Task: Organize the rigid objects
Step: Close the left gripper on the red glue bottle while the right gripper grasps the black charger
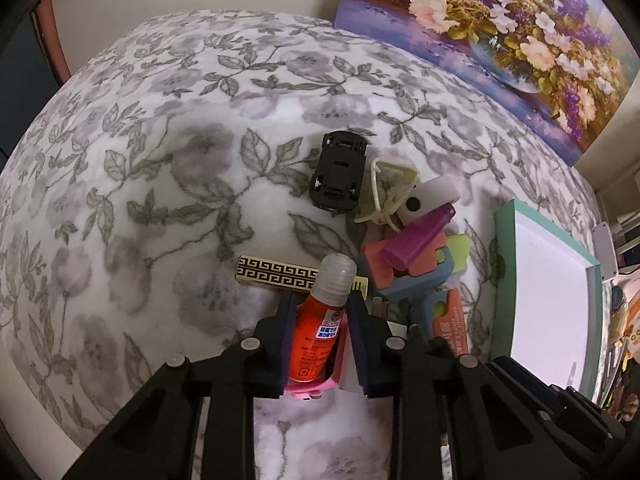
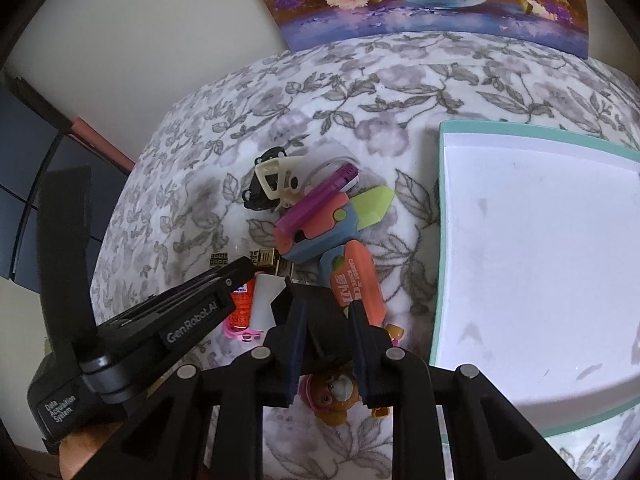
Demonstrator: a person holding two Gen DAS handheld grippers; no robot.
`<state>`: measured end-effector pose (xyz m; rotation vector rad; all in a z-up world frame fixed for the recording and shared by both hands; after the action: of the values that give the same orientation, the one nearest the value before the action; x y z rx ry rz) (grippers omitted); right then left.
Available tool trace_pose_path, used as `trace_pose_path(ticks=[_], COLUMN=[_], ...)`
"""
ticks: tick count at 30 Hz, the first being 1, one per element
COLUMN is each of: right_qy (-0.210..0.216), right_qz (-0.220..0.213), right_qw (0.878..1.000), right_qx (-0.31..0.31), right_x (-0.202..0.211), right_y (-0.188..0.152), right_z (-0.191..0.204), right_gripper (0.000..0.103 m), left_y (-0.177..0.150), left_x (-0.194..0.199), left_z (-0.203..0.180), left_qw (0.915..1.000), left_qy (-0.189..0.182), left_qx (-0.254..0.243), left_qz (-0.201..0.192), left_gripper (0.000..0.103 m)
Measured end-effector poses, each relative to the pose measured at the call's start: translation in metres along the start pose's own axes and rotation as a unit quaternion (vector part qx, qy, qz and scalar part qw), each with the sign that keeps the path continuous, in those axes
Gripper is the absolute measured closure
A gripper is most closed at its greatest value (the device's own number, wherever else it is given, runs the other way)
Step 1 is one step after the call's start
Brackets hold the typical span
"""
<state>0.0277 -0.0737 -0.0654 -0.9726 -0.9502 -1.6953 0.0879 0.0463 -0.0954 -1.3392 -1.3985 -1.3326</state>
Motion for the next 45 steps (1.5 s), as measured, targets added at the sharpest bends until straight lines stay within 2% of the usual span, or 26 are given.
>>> trace_pose_path(ticks=[11, 20, 27, 32, 41, 45], right_qy=[0.011, 0.018, 0.011, -0.004, -0.011, -0.013], right_qz=[0.003, 0.023, 0.044, 0.038, 0.034, 0.032], right_qw=[1.0, 1.0, 0.999, 0.999, 0.999, 0.999], right_qx=[0.003, 0.012, 0.018, 0.028, 0.038, 0.04], right_x=[0.0, -0.013, -0.033, -0.037, -0.039, -0.039], right_y=[-0.003, -0.006, -0.006, -0.003, -0.002, -0.003], right_z=[0.003, 0.008, 0.013, 0.017, 0.019, 0.019], right_gripper=[0.077, 0.058, 0.056, 0.056, 0.057, 0.058], left_y=[-0.001, -0.001, 0.004, 0.007, 0.01, 0.008], left_x=[0.01, 0.009, 0.004, -0.001, -0.004, -0.011], left_z=[0.002, 0.003, 0.007, 0.007, -0.001, -0.002], left_qw=[0.9998, 0.9996, 0.9996, 0.9996, 0.9998, 0.9996], left_qy=[-0.019, -0.025, -0.022, -0.02, 0.011, 0.022], left_qx=[0.004, 0.01, 0.016, 0.018, -0.01, -0.016], left_qz=[-0.009, -0.007, -0.008, -0.004, -0.012, -0.001], left_gripper=[0.079, 0.079, 0.079, 0.08, 0.079, 0.077])
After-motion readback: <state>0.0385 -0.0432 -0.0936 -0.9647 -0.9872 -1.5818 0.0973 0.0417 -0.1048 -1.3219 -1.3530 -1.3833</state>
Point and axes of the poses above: each gripper's, at about its wrist camera, not at the fingertips, and x roughly against the way its jaws point, z to its left, y to its top, the point moved 7 cm from there along -x, roughly the way its jaws point, and after that the axes turned 11 degrees about z, right-handed, at the moved point
